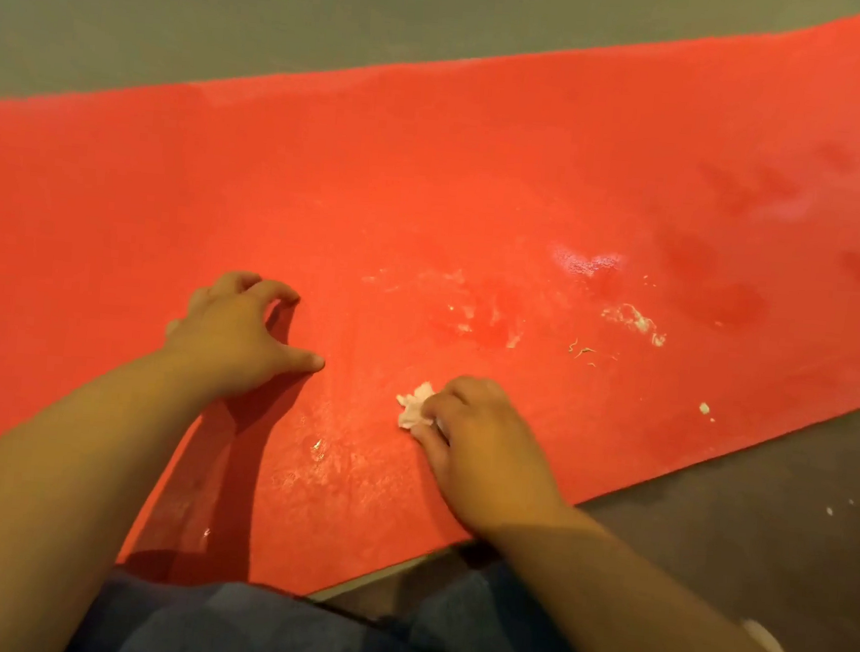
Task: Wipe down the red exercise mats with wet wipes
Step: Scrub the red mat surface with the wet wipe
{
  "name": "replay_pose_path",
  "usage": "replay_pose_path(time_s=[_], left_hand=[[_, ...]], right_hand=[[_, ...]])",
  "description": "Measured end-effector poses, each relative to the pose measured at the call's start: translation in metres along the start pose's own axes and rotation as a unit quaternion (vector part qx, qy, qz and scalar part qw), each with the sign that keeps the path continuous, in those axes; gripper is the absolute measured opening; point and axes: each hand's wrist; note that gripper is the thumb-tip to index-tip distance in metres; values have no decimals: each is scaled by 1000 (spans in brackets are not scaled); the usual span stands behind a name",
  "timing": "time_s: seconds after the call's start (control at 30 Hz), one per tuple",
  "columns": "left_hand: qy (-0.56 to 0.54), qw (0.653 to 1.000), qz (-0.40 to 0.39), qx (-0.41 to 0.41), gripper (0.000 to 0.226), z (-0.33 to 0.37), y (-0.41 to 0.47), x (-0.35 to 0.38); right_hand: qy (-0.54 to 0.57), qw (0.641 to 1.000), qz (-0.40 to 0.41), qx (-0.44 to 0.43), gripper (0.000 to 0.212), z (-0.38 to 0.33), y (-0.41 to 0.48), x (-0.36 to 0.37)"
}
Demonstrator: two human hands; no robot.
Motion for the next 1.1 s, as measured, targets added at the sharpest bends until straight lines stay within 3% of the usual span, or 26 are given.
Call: replay_pose_path(time_s=[0.07, 0.27, 0.33, 0.4, 0.5, 0.6, 0.67, 0.73, 0.87, 0.97, 1.03, 1.1], left_hand=[[9, 1000, -16, -3, 80, 5, 5, -2], [50, 996, -70, -9, 82, 33, 12, 2], [52, 995, -79, -13, 83, 35, 14, 1], [54, 995, -87, -14, 84, 34, 15, 1], [53, 994, -99, -6, 85, 32, 15, 0], [55, 993, -106, -1, 84, 32, 15, -3], [55, 993, -107, -1, 83, 35, 16, -4], [53, 992, -112, -3, 84, 37, 17, -5], [52, 992, -115, -3, 82, 37, 17, -5], [54, 992, -114, 0, 80, 35, 17, -3], [54, 992, -113, 3, 79, 36, 17, -3], [52, 992, -114, 1, 77, 37, 17, -5]], right_hand=[[-3, 1000, -14, -1, 11, 15, 9, -7], [-39, 970, 122, 205, 15, 59, 79, -38], [-18, 982, 94, 162, 19, 35, 68, -22], [9, 997, 43, 64, 18, 9, 37, -3], [-9, 1000, 10, -27, 13, 17, 27, -8], [-65, 990, 92, 89, 14, 54, 74, -31], [-39, 973, 136, 182, 16, 67, 98, -39], [0, 967, 149, 208, 18, 51, 97, -29], [54, 994, 73, 52, 18, 4, 48, 6], [23, 999, 11, -37, 14, 20, 51, -7], [-31, 997, 61, 27, 14, 42, 83, -23], [-46, 980, 118, 151, 18, 60, 117, -36]])
Point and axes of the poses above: each hand's wrist, its own y-axis towards the middle knuckle, its own x-axis out of the palm, z = x × y, and after that the axes turned 9 degrees about x, right-handed
